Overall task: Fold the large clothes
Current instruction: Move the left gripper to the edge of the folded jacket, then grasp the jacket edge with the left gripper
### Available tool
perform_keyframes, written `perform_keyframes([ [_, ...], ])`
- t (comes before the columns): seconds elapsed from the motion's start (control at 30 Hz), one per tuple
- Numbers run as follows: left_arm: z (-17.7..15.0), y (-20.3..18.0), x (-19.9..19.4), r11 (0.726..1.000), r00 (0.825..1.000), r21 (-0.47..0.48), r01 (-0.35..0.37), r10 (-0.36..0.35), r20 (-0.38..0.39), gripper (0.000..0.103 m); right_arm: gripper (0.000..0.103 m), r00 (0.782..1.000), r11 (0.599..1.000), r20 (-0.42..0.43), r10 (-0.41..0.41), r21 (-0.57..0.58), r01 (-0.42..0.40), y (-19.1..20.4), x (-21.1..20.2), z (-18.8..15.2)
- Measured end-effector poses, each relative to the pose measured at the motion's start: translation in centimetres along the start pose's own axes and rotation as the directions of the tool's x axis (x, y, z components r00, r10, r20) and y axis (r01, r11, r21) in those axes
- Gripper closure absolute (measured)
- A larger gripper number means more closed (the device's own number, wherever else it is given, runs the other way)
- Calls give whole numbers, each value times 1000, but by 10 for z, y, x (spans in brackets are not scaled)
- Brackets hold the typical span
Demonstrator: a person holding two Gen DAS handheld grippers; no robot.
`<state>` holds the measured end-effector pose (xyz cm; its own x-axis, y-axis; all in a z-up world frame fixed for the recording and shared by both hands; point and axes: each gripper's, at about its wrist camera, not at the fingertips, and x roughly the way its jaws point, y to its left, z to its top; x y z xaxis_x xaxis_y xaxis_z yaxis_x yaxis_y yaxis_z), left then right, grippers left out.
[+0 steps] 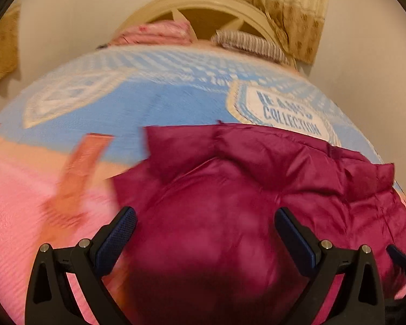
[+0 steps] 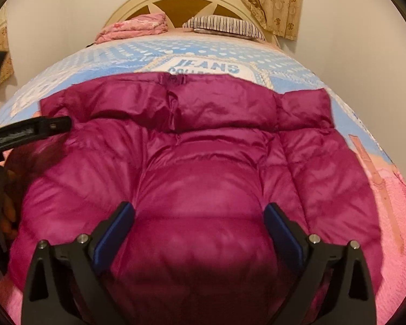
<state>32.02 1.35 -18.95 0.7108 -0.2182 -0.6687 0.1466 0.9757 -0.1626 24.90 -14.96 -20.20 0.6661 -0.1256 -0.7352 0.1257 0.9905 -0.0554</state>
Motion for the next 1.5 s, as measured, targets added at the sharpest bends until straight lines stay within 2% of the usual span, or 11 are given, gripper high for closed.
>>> perform_keyframes([
  [0.1,-26,16,-40,999,999,-46,11,-9,37,1,4,1000,1000,20,0,-27,0,3,-17,-14],
  [0.33,-71,28,-77,991,998,-125,54,-52,21,1,1,1000,999,5,-3,-34,3,5,-4,-23],
  [0.7,-92,34,-63,961,995,-259,94,-103,-19,1,1,1000,1000,14,-3,-28,4,5,-4,-25],
  [0.8,-89,31,-57,968,997,-247,51,-63,-43,1,1,1000,1000,21,-5,-28,5,4,-6,-28],
  [0.9,-87,30,-47,968,991,-242,-67,36,-130,1,1,1000,1000,26,-1,-25,2,3,-6,-29],
  [1.17,-97,44,-62,946,996,-320,54,-72,-43,2,1,999,1000,32,14,-15,-13,-2,-9,-31],
  [1.3,-101,44,-72,942,997,-330,59,-69,-18,17,1,999,1000,33,23,-9,-23,-5,-9,-31],
  [1.37,-101,42,-74,947,998,-316,57,-62,-7,35,1,999,1000,33,25,-7,-25,-6,-9,-30],
  [1.4,-101,41,-75,947,997,-315,70,-75,-4,58,1,999,1000,33,24,-9,-23,-6,-9,-30],
  [1.43,-100,40,-74,944,996,-319,80,-87,-7,71,1,999,1000,33,23,-10,-23,-7,-9,-30],
  [1.5,-99,35,-71,938,990,-319,134,-143,-5,78,1,999,1000,33,25,-8,-25,-9,-9,-30],
])
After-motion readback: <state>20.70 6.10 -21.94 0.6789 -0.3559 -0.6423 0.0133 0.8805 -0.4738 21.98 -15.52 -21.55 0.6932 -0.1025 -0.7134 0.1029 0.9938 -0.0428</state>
